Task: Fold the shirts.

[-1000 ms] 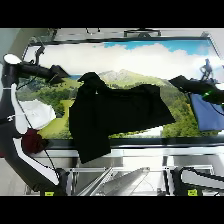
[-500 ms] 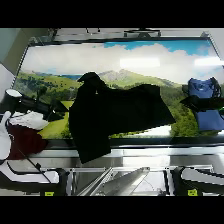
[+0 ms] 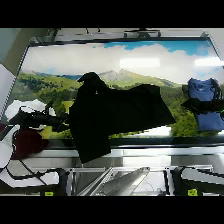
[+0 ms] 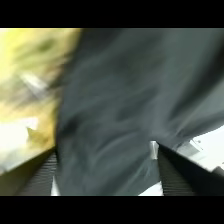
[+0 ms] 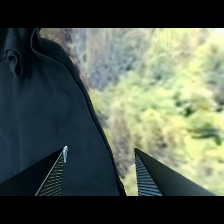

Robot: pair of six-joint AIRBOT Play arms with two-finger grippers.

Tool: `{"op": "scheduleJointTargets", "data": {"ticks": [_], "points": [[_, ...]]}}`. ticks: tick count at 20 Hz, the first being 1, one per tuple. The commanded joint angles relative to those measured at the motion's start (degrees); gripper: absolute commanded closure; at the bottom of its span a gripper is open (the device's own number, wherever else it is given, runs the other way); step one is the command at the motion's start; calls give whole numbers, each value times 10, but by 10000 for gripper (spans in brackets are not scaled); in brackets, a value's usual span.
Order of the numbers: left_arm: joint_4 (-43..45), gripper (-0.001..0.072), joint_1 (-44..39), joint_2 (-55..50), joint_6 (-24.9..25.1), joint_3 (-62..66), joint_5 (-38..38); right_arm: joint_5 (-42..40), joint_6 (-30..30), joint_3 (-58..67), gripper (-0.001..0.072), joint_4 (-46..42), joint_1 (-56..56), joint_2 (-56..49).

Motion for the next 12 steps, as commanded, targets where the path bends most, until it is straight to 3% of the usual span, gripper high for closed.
{"op": "scheduleJointTargets", "data": {"ticks": [1, 2, 3, 6, 12], "points": [[-44, 514, -43, 1, 60, -6, 23, 21, -10, 0, 214, -10, 0, -2], [-44, 636, -52, 1, 66, 2, 13, 24, -12, 0, 214, -21, 0, -2], [-44, 681, -57, 2, 67, 13, 3, 24, -11, 0, 214, -36, 0, -2], [-42, 682, -52, 2, 66, 44, -23, 27, -12, -1, 214, -80, 0, -4], [-44, 682, -22, 2, 66, 52, -40, 52, -14, -22, 215, -70, 24, -74]]}}
